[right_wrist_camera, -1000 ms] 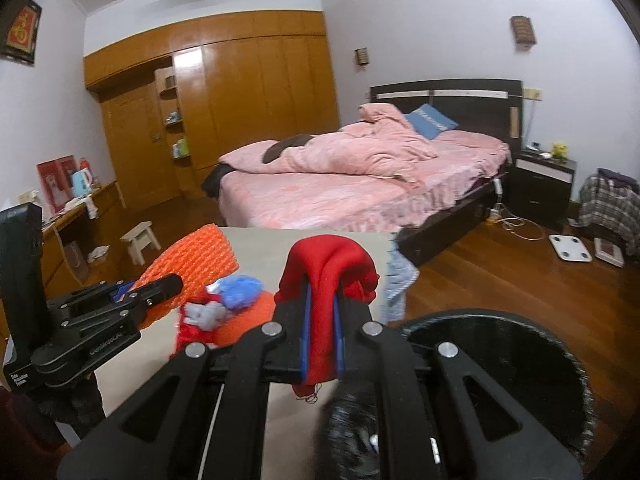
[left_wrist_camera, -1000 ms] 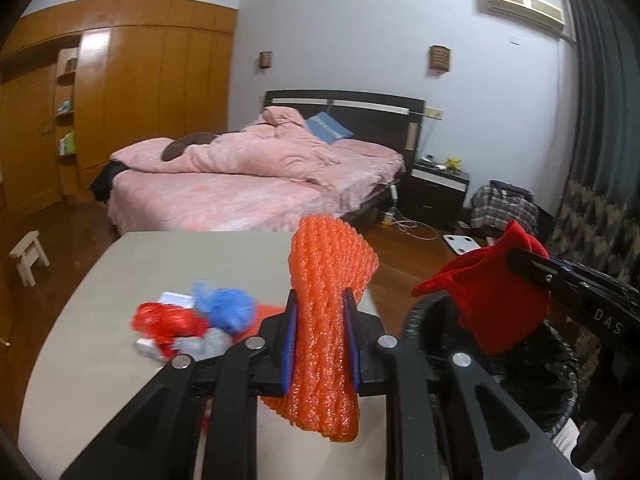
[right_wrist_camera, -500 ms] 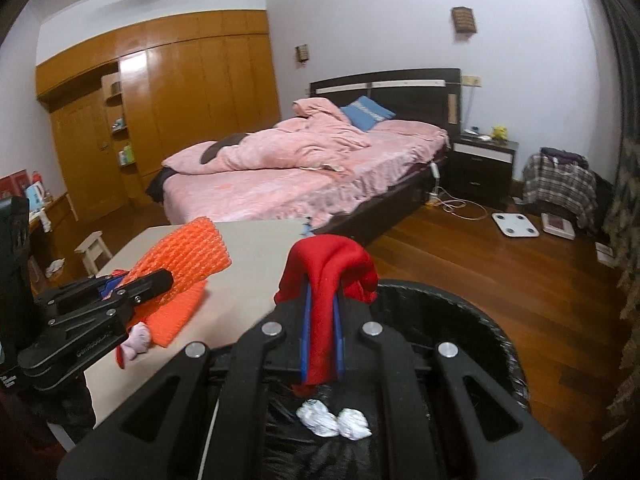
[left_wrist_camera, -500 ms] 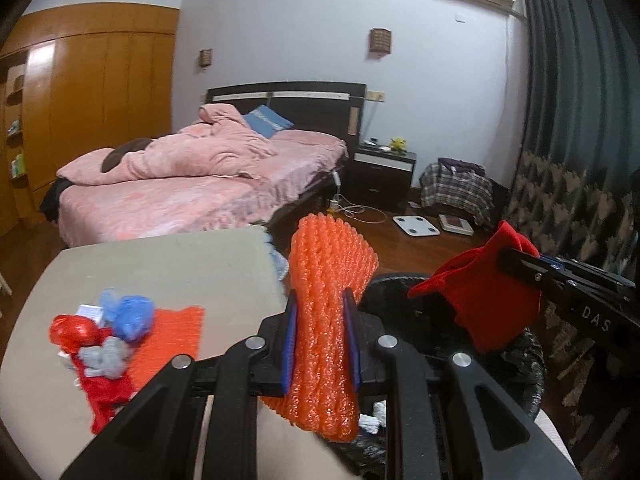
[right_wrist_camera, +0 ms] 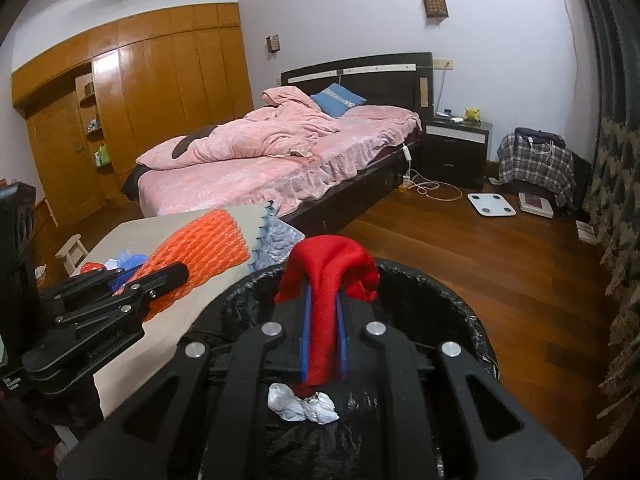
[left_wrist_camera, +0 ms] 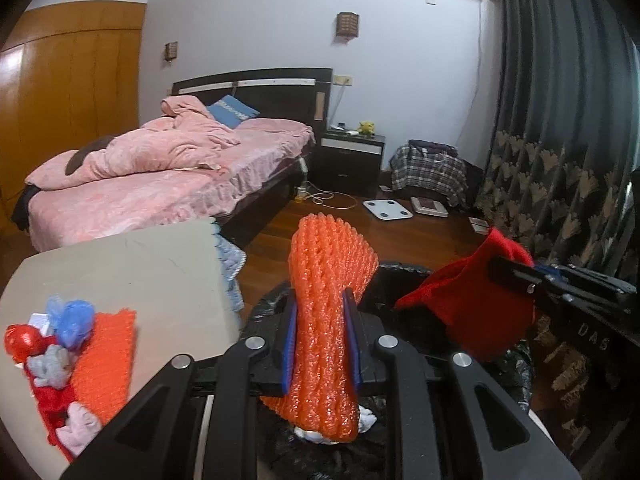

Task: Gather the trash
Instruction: 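Carry the orange pad and red cloth over the bin and release both, then return both grippers to the pile and grasp the pink sock with the right gripper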

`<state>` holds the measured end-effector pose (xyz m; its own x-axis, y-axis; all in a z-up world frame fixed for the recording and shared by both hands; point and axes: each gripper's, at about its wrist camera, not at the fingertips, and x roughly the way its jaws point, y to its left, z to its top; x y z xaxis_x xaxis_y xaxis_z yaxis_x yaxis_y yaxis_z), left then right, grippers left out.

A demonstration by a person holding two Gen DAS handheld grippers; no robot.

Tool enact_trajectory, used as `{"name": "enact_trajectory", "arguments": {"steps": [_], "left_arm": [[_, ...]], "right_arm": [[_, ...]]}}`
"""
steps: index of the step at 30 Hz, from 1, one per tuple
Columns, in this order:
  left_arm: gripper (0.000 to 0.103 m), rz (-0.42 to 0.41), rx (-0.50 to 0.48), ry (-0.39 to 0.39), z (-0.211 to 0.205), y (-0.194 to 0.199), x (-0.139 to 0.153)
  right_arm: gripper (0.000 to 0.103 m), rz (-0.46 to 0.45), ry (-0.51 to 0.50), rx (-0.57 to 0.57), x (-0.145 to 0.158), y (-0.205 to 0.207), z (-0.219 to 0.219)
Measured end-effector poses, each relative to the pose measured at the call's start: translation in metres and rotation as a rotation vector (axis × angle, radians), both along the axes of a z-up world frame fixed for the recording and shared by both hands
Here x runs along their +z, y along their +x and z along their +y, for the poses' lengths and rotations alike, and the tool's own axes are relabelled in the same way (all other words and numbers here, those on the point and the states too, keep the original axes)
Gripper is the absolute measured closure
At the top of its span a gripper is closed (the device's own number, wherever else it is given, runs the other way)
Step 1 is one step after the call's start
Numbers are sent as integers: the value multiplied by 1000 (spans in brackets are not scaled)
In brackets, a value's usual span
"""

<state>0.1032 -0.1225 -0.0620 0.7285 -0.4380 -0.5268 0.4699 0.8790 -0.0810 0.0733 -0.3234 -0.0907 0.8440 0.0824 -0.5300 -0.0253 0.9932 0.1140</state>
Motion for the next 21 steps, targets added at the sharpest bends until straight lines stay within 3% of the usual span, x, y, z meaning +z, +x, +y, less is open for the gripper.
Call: {"name": "enact_trajectory", "arguments": {"steps": [1, 3, 10, 12, 14, 18, 21], "left_arm": [[78, 3, -4, 4, -2, 2, -1], [60, 17, -13, 3, -5, 4, -3], [46, 24, 15, 15, 3, 8, -8], [37, 7, 40, 17, 11, 6, -6], [31, -13, 72, 17, 23, 3, -1], [12, -48, 139, 18, 49, -1, 8], [8, -70, 185, 26, 71, -5, 13]], "right_arm": [[89, 10, -3, -10, -2, 1, -3], [74, 25, -4, -29, -5, 2, -7], [41, 36, -15, -85, -10, -1, -17], [21, 22, -24, -109, -9, -3, -17], [11, 0, -38, -122, -6, -6, -15], [6, -38, -37, -116, 0, -7, -8], [5, -49, -19, -93, 3, -3, 3]]}}
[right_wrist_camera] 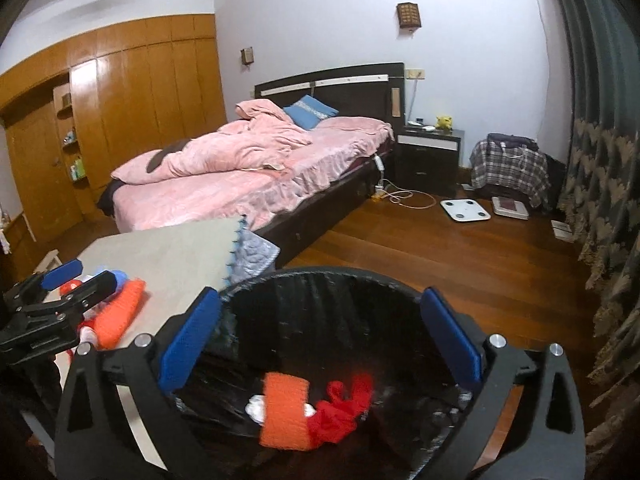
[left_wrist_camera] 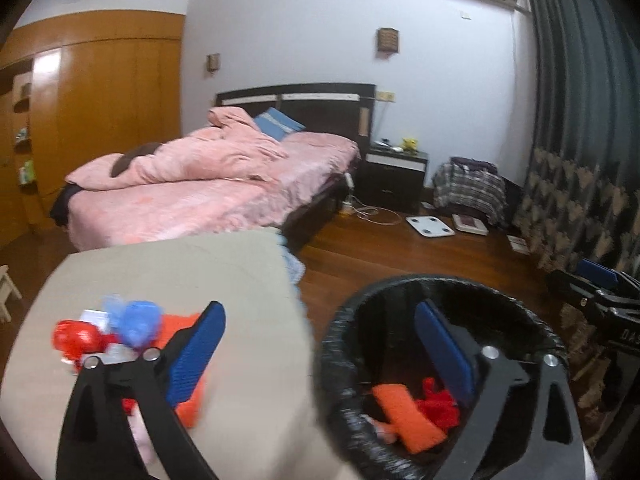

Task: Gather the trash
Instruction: 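Return both grippers to the pile and grasp the pink sock with the right gripper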

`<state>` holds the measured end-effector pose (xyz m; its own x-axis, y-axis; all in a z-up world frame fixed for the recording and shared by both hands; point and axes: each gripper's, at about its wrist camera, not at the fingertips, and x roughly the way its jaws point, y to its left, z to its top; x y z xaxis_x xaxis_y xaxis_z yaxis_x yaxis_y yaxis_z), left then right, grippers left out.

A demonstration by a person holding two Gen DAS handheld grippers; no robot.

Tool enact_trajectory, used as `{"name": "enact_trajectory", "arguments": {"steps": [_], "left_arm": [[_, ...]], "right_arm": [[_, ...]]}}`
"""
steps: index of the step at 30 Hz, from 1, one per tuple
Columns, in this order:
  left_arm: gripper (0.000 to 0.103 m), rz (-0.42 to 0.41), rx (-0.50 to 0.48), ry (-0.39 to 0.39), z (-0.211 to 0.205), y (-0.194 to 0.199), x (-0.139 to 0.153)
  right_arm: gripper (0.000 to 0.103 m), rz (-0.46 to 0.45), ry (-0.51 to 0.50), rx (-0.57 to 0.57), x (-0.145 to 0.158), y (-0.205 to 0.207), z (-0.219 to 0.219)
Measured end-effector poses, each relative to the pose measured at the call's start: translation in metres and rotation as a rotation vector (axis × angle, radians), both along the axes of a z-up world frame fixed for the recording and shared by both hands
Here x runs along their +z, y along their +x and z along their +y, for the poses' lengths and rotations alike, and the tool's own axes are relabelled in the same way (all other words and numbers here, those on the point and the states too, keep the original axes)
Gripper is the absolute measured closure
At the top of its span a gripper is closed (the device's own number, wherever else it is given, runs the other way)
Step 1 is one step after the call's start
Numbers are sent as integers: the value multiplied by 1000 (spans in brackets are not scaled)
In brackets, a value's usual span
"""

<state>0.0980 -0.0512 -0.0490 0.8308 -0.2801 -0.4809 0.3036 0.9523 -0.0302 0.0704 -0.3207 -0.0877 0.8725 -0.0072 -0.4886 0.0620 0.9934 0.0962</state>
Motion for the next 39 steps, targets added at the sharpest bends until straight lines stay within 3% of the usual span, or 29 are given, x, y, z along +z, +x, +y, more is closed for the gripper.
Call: {"name": "enact_trajectory", "arguments": {"steps": [17, 33, 39], "left_arm": [[6, -13, 320, 62, 138, -12, -15], [8, 82, 443, 74, 219, -17, -67], [9, 108, 464, 67, 236, -19, -76]], "right_arm": [[5, 6, 25, 237, -5, 54, 125], [6, 73, 16, 441, -42, 68, 241], [21, 117, -1, 513, -58, 73, 273]]}}
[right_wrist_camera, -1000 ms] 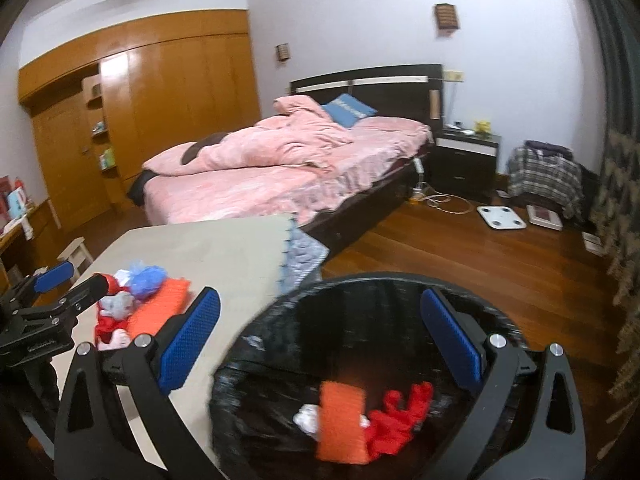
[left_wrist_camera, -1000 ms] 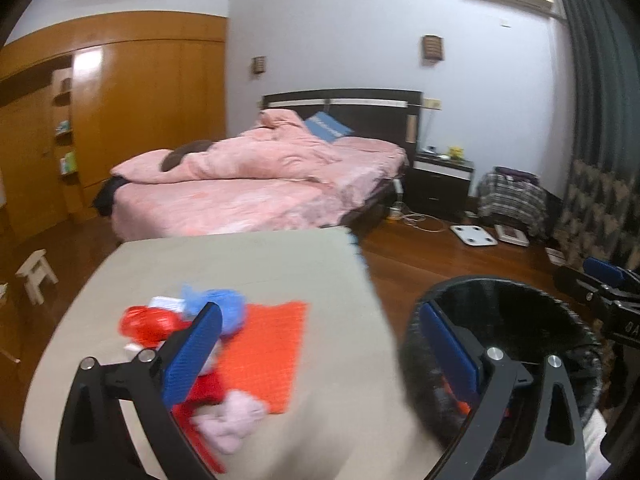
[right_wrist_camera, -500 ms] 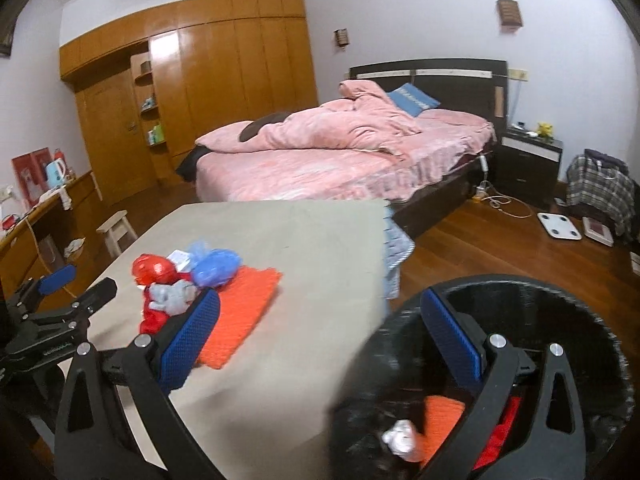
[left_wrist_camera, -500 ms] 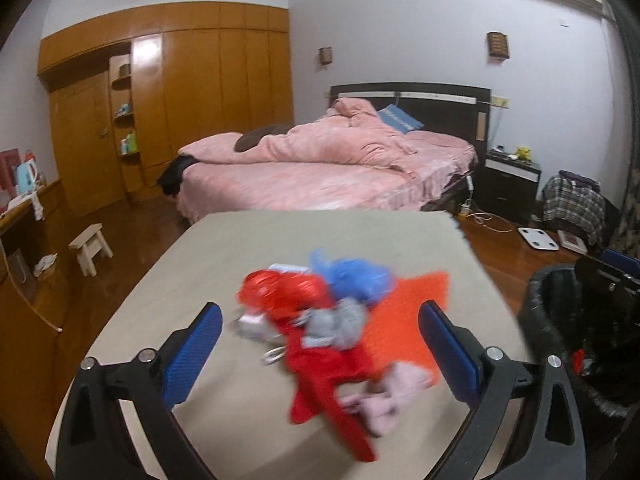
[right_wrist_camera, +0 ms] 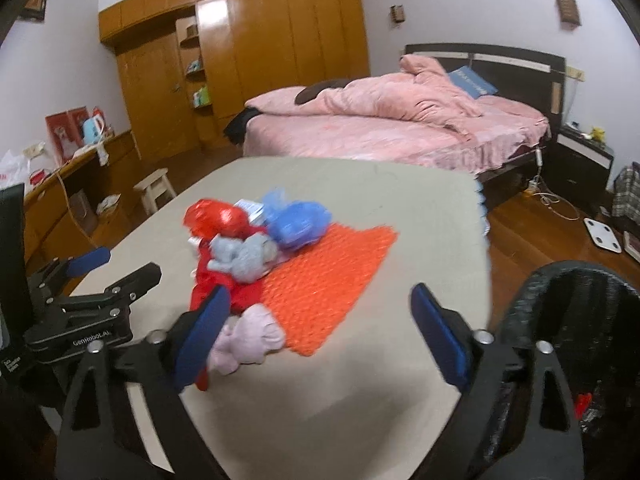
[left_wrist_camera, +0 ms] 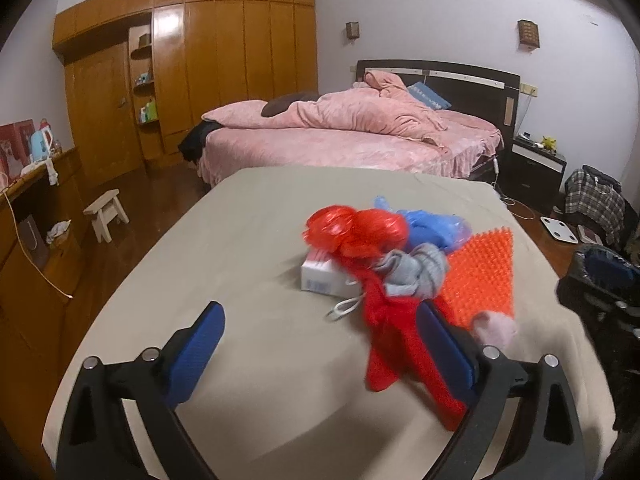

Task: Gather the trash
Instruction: 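Return both grippers to the pile and grasp the pink sock with the right gripper, then grasp the grey sock with the left gripper while the right holds the pink sock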

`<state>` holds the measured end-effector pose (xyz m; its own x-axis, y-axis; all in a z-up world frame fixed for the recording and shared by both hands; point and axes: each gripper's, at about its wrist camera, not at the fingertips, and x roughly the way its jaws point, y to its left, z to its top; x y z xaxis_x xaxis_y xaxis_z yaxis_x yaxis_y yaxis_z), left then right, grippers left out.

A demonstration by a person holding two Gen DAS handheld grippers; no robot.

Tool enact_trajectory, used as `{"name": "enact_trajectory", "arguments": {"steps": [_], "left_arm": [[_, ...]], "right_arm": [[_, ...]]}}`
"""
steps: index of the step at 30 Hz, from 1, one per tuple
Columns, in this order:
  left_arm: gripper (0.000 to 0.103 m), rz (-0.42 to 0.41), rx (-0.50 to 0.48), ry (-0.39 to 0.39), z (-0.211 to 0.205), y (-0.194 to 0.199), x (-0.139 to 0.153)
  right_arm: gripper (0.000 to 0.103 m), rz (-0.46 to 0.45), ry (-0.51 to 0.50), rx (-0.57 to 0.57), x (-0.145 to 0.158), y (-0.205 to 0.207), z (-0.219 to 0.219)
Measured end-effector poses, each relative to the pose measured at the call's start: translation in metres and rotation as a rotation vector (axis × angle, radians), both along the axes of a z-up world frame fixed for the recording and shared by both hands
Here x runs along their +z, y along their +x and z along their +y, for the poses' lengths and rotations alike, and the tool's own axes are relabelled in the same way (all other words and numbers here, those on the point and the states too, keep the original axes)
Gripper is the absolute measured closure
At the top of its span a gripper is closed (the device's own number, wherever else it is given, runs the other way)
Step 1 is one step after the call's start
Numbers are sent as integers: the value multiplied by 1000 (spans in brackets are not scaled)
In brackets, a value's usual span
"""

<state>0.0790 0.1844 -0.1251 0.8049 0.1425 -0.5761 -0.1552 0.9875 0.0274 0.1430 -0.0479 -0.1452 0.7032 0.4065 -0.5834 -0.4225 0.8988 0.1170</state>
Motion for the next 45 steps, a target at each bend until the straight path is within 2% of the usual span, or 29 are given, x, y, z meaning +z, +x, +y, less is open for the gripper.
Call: {"name": "enact_trajectory", "arguments": {"steps": [13, 20, 23, 25, 31, 37, 45], "left_arm": [[10, 24, 10, -19, 16, 4, -10], [10, 30, 15, -34, 18, 6, -13], [10, 32, 15, -35, 17, 6, -13], [10, 31, 15, -34, 16, 7, -13], [11, 17, 6, -32, 12, 7, -8], [15, 3, -20, -40, -1, 11, -1], [31, 2, -101, -60, -33, 30, 0]], "right_arm": [[40, 119, -47, 81, -38, 7, 39], [52, 159, -55, 129, -43, 9, 47], [69, 173, -45, 164, -44, 8, 49], [71, 178, -38, 180, -43, 7, 49], [73, 159, -5, 182, -30, 2, 40], [73, 124, 21, 135, -11, 3, 17], [73, 88, 23, 48, 0, 21, -14]]}}
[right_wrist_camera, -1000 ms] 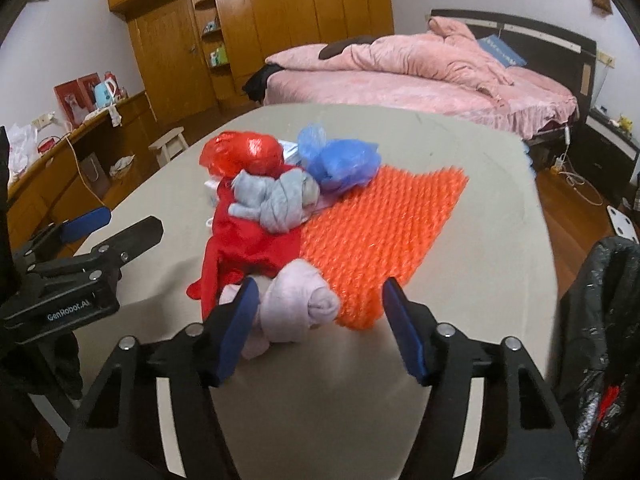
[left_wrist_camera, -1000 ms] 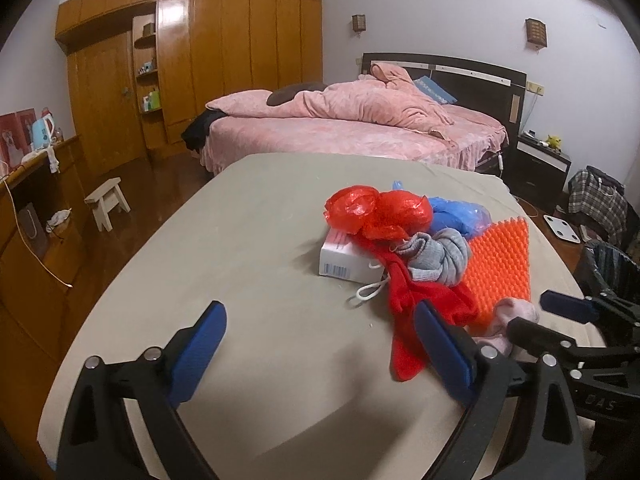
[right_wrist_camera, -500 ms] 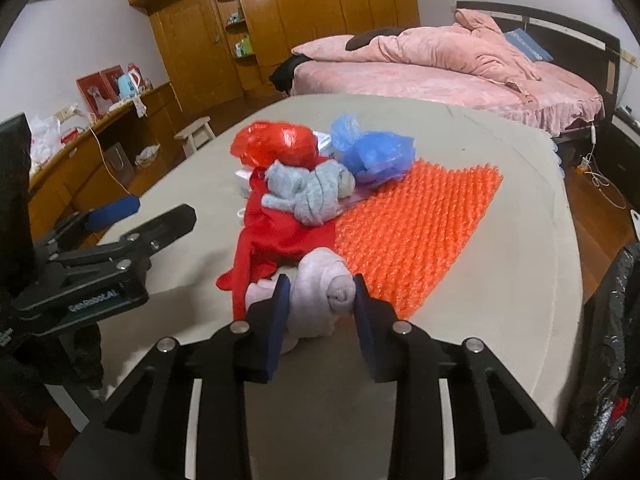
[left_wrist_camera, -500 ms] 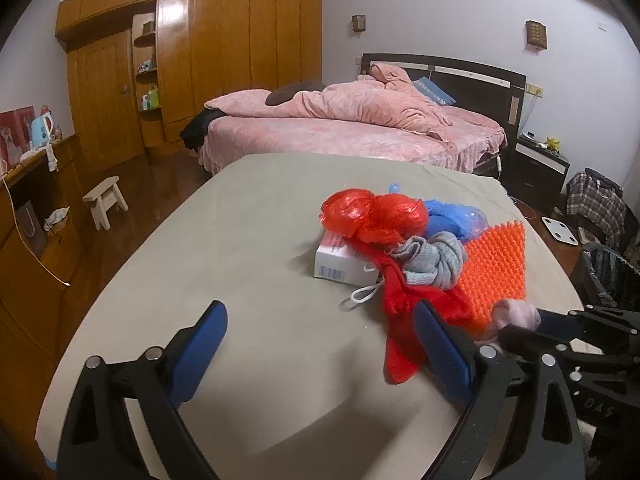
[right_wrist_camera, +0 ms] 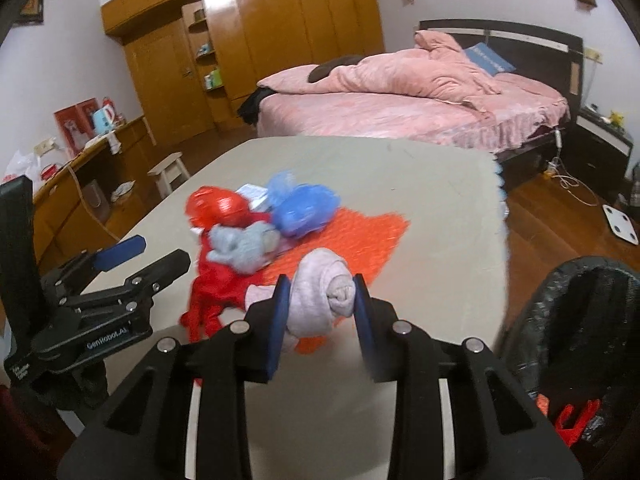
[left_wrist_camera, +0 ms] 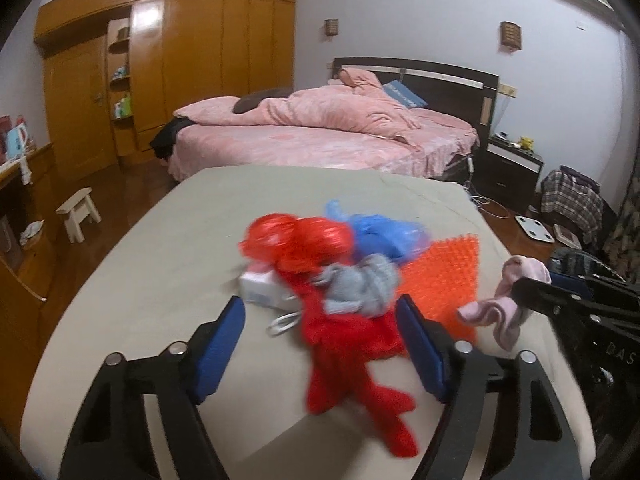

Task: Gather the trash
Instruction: 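Grasp the grey sock with the left gripper while the right holds the pink sock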

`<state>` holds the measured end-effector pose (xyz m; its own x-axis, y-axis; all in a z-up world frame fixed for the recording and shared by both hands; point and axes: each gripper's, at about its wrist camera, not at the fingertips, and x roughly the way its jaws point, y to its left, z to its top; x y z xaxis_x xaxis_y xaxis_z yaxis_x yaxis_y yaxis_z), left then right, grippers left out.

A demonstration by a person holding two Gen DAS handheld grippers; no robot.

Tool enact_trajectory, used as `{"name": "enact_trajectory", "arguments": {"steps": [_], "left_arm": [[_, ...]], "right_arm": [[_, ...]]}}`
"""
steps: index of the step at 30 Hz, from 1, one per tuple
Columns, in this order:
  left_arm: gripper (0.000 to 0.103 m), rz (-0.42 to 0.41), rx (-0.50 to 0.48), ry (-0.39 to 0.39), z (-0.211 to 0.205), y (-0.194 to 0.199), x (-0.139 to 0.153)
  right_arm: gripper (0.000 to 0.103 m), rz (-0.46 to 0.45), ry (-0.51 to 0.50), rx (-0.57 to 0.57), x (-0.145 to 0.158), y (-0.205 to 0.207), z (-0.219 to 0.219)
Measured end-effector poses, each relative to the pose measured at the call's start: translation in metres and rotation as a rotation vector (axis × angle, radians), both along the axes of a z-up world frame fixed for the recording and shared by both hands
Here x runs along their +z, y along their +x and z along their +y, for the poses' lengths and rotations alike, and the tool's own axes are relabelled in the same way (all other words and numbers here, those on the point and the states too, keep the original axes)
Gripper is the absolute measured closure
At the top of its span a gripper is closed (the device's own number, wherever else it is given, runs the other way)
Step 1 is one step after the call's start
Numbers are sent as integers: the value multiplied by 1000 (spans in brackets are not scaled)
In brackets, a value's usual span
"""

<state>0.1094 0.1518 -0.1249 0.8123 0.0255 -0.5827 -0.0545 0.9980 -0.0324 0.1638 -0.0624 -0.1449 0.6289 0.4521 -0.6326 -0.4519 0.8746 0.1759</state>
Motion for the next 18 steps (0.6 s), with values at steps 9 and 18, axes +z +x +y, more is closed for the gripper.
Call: {"name": "enact_trajectory", "arguments": {"steps": [9, 18], "left_arm": [[41, 38, -20, 4, -23, 38, -12], [57, 121, -21, 28, -30, 56, -31]], "right_arm": [[73, 3, 4, -46, -6, 18, -20], [72, 26, 12, -49, -16, 24, -23]]}}
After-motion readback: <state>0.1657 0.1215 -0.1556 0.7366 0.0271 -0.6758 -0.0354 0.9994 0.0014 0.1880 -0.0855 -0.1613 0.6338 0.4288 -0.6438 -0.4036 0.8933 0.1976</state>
